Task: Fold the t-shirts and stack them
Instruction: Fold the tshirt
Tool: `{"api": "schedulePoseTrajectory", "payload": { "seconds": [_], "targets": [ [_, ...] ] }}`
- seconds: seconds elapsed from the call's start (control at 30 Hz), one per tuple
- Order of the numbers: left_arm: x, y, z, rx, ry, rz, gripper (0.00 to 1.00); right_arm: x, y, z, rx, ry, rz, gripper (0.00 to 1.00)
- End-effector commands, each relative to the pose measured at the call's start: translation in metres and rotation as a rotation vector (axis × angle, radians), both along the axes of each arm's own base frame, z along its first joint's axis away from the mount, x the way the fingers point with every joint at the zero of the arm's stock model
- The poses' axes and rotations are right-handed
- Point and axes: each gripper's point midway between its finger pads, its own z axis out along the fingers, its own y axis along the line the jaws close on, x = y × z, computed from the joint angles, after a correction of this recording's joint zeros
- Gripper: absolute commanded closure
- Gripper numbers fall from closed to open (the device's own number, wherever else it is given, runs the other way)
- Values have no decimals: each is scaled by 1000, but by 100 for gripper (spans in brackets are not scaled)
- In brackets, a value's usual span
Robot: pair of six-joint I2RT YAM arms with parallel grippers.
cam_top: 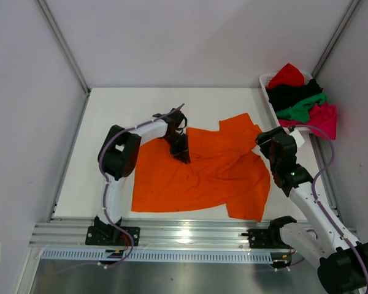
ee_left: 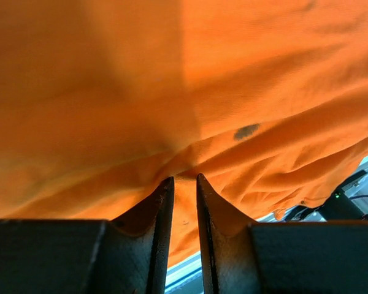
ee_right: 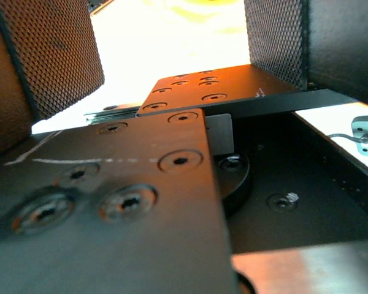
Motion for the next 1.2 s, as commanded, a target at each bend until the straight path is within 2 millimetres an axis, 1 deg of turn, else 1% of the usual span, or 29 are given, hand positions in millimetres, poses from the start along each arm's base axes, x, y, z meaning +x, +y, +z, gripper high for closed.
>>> {"api": "schedulePoseTrajectory", "payload": {
  "seconds": [0.0,0.03,0.1,0.13,0.2,0.23,0.27,0.33,0.4,0.53,0.63,0.67,0.73,0.77,0.8,0.87,0.93,0.97,1.0,1.07,1.1,1.17],
  "targets": [
    [4,36,-6,99,-17,72,75,0,-1,6,15,-26,-4,38],
    [10,42,-5,91,-24,99,75,0,-1,6,14,-25,-6,38],
    [5,54,-8,87,-4,132,75,-1,-1,6,15,-26,-4,38],
    [10,62,-8,80,-5,161,75,-1,-1,8,16,-31,-6,38],
    [8,71,-9,76,-2,182,75,0,-1,8,17,-30,-4,38],
    [11,79,-8,77,-3,202,75,0,-1,8,17,-31,-4,38],
    [8,83,-11,81,4,206,75,0,0,8,18,-29,-3,38],
    [12,92,-7,76,-7,229,75,1,0,8,20,-30,-1,38],
    [13,98,-9,78,-2,244,75,2,1,8,24,-30,1,38],
    [19,96,-5,60,-12,247,75,2,1,9,18,-30,0,38],
    [23,86,3,11,-21,241,75,1,-1,9,5,-33,-3,38],
    [25,82,11,-14,-39,234,75,1,-1,7,-1,-31,0,38],
    [25,75,21,-47,-68,213,74,4,3,10,-24,-62,36,38],
    [28,70,33,-71,-106,197,74,7,8,14,-22,-107,59,38],
    [28,65,39,-77,-126,180,74,7,17,13,-40,-124,131,38],
    [30,62,47,-77,-140,169,73,13,30,21,-15,-195,187,38],
    [30,60,49,-76,-136,163,73,12,42,10,11,-188,246,38],
    [32,59,51,-77,-140,164,74,16,47,2,21,-182,259,38],
    [31,59,49,-75,-134,163,74,17,52,-5,33,-168,279,38],
    [30,58,46,-77,-125,164,74,20,63,-32,50,-122,313,38],
    [29,57,44,-80,-119,163,74,18,69,-46,58,-94,336,38],
    [28,56,42,-84,-111,161,74,19,82,-53,83,-96,367,38]
  ]
}}
